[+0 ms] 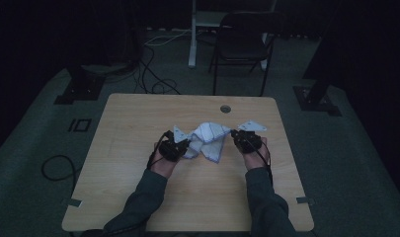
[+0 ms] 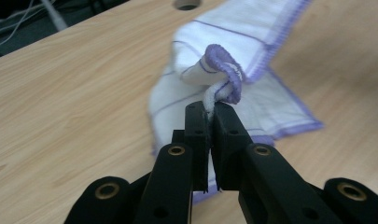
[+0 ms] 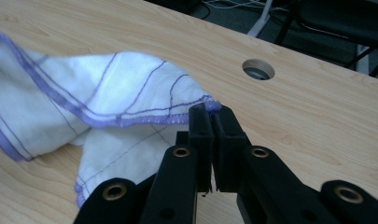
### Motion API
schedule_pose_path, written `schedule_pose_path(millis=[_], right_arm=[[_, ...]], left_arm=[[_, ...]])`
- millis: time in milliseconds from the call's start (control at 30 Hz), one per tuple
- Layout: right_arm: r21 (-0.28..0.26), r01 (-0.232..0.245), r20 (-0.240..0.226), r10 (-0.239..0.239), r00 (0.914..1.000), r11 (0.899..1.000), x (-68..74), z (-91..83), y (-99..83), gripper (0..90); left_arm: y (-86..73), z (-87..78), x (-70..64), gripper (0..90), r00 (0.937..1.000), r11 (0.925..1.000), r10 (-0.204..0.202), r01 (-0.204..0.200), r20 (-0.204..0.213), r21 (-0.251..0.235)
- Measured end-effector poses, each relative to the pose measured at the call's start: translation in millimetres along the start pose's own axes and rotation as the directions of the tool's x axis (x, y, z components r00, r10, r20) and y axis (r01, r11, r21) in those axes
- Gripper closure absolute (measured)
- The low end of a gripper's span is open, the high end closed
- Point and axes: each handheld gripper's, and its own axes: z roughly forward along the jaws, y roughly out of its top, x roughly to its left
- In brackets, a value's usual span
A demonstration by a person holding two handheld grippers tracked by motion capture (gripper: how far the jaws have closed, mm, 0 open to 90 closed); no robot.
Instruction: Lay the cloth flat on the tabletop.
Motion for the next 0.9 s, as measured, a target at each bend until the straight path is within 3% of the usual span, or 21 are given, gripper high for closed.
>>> schedule_pose_path(millis=[200, 300, 567, 733, 900], right_arm=[[0.04, -0.011, -0.018, 0.012, 0.9998, 0.999, 1.5, 9.8, -5.9, 88.3], [0.071, 0.011, -0.048, -0.008, 0.9988, 0.997, 9.2, 16.8, -11.0, 88.3], [0.129, 0.056, -0.119, -0.04, 0.9921, 0.99, 36.9, 33.4, -29.3, 85.5], [0.139, 0.064, -0.184, -0.038, 0.9822, 0.988, 51.9, 37.2, -38.9, 74.3], [0.159, 0.099, -0.207, -0.065, 0.9762, 0.982, 64.1, 42.6, -43.9, 67.5]], left_arm=[[-3.2, 6.0, 25.9, 86.4, 0.9973, 0.9976, -0.066, 0.066, -0.033, 0.018], [-4.0, 11.1, 34.4, 86.4, 0.9948, 0.9951, -0.093, 0.094, -0.042, 0.029], [-5.2, 22.5, 45.0, 86.4, 0.9898, 0.9894, -0.133, 0.135, -0.052, 0.053], [-7.9, 26.7, 48.2, 86.4, 0.9876, 0.9867, -0.148, 0.151, -0.052, 0.059], [-9.3, 28.2, 52.8, 86.4, 0.9846, 0.9837, -0.166, 0.169, -0.055, 0.061]])
